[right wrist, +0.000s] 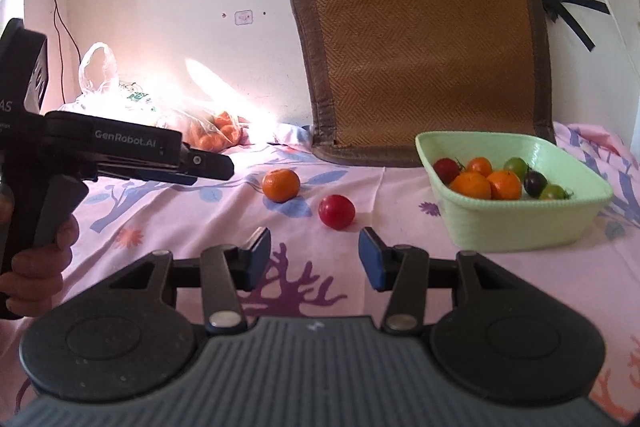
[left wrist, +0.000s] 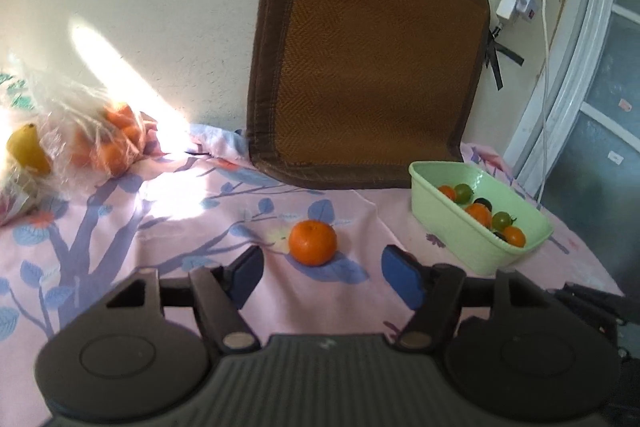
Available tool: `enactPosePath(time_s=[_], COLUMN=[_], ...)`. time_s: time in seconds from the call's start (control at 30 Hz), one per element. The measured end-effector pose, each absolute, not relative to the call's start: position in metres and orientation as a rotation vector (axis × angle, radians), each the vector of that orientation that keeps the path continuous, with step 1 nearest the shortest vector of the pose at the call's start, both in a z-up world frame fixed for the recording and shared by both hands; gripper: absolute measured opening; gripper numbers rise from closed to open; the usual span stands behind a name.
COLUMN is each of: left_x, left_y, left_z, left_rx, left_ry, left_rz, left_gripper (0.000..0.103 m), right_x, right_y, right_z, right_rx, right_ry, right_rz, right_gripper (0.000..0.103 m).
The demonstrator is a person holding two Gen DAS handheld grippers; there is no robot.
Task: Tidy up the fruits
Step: 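Grasp the orange with the left tool while the right tool grasps the red tomato, then carry the orange and red tomato into the green tray and release both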
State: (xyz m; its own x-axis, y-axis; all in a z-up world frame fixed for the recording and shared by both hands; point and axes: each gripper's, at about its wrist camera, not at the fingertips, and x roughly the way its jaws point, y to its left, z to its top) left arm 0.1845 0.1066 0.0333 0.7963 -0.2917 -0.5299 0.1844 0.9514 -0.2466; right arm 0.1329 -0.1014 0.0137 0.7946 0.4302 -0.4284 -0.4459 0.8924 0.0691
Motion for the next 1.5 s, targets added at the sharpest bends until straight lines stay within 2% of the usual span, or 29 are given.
enactPosePath(time_s=[0.3,0.33,0.4,0.43,0.5,0.53,0.77,1.07,1.27,1.5], left_x=[0.242,0.243,0.245,0.247,0.245,0.242,0.181,0.093,0.072,0.071], left_y=[0.088,0.087,0.083,0.082,0.085,0.085,0.071,0.008,-0.033,-0.042], left_z=[0.008,0.006,0.001,-0.001,0.0,0.001,0.014,0.014,0.014,0.0], left_rx=[-0.121,-0.121,-0.108,-0.103,-0.117,-0.118,-0.111,-0.058,0.02,0.049], left_ry=[0.682,0.681,0.688,0.7,0.692,0.685,0.664,0.646,0.615,0.642], left_rz=[-0.221,-0.227,-0.232,-0.229,-0.228,-0.225,-0.269,-0.449,-0.516,-0.48], left_gripper=[0.072,0.069,0.053,0.038,0.038,0.038,0.038,0.038,0.039,0.04], right_x=[0.201,0.206,0.214,0.217,0.219,0.219,0.167,0.077,0.057,0.052], right_y=[-0.073,-0.071,-0.067,-0.066,-0.065,-0.065,-0.1,-0.17,-0.193,-0.197], right_z=[0.001,-0.001,-0.002,-0.002,-0.003,-0.003,0.003,-0.001,-0.007,-0.015], right_rx=[-0.13,-0.14,-0.133,-0.134,-0.151,-0.152,-0.062,-0.03,-0.041,-0.057], right_ry=[0.563,0.573,0.6,0.603,0.602,0.601,0.571,0.524,0.504,0.503], right_rz=[0.502,0.504,0.513,0.517,0.501,0.494,0.495,0.362,0.291,0.285], right_gripper=[0.051,0.051,0.052,0.052,0.043,0.033,0.032,0.032,0.033,0.034])
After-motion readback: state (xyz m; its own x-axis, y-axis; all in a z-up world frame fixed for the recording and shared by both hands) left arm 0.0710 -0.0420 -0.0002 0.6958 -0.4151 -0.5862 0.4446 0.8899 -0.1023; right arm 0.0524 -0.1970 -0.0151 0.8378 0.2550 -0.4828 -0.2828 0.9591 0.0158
